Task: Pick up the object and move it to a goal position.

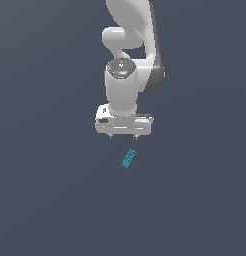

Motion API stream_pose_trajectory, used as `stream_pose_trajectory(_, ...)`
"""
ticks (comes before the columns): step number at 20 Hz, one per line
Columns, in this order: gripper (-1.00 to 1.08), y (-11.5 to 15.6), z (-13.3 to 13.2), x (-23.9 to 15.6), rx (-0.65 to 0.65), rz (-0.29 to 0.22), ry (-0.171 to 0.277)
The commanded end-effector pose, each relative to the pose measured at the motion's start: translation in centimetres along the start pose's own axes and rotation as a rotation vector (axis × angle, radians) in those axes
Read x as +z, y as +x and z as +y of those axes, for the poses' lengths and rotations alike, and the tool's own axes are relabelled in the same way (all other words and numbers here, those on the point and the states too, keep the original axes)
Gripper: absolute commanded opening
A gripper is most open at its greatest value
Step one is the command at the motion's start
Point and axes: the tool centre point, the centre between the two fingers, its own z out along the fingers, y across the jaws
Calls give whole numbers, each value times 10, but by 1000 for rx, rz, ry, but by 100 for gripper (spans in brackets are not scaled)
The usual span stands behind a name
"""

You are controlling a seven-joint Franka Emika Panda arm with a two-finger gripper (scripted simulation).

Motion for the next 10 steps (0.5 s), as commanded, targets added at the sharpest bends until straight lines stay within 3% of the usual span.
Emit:
stream_pose_trajectory(1, 100, 1, -2, 5, 25, -1, 0)
stream_pose_trajectory(10, 100, 10, -12, 38, 183, -2, -5)
